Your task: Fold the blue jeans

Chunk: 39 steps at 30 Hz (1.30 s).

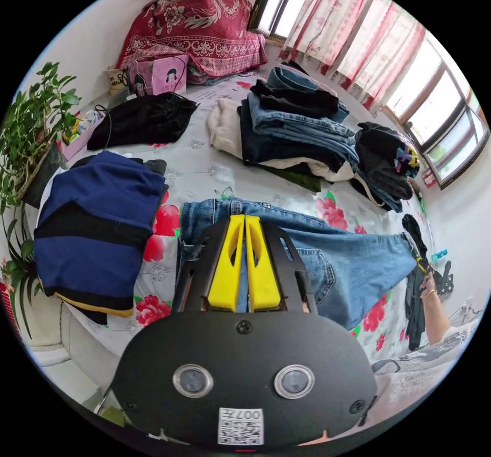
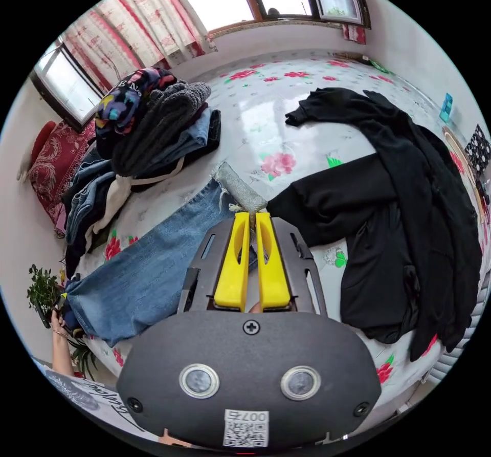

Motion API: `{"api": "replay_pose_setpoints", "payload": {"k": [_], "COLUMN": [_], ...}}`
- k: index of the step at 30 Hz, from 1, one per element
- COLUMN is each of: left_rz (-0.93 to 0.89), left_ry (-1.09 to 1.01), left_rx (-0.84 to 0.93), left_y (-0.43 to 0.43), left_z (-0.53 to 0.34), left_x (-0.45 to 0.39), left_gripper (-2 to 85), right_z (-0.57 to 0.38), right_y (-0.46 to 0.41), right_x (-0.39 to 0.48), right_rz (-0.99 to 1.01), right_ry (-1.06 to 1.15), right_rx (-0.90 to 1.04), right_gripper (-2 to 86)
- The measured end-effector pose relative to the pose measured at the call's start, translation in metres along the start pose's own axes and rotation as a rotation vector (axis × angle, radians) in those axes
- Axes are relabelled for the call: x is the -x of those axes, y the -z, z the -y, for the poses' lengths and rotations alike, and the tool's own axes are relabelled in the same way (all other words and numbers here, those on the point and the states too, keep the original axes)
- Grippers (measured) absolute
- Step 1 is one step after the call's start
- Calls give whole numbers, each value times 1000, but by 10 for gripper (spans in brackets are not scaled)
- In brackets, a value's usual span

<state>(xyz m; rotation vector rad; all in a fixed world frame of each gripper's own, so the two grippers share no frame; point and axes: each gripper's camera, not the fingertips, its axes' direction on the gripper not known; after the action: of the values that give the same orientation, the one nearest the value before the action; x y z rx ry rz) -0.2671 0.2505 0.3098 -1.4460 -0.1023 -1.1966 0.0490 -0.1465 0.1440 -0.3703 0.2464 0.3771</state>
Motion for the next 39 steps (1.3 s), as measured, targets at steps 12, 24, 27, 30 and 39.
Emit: {"api": "replay_pose_setpoints", "payload": {"k": [12,24,27,30,39], "left_rz": [34,-67,-237,-420,-571], "left_ry": [-8,-721,-640,-489,-372], "left_rx": [132,316,339,375,369], "left_y": [-99,-137,-127,-120,-121], "left_z": [-37,-223,-191,-161,-126], "left_x": [-6,-199,-164,-126,-77], "left_gripper": [77,13,-5,-8,-9], "right_z": [-95,-330,-356,-368,-364], "right_y": [1,-13,-9,5,-15], "right_x": [-38,123,141,148,194], "right_rz": [149,601,581,536,591], "right_ry": [-4,658,814,920,988], "right_rx": [54,476,537,488,529], "right_gripper": [56,83,89,90,80]}}
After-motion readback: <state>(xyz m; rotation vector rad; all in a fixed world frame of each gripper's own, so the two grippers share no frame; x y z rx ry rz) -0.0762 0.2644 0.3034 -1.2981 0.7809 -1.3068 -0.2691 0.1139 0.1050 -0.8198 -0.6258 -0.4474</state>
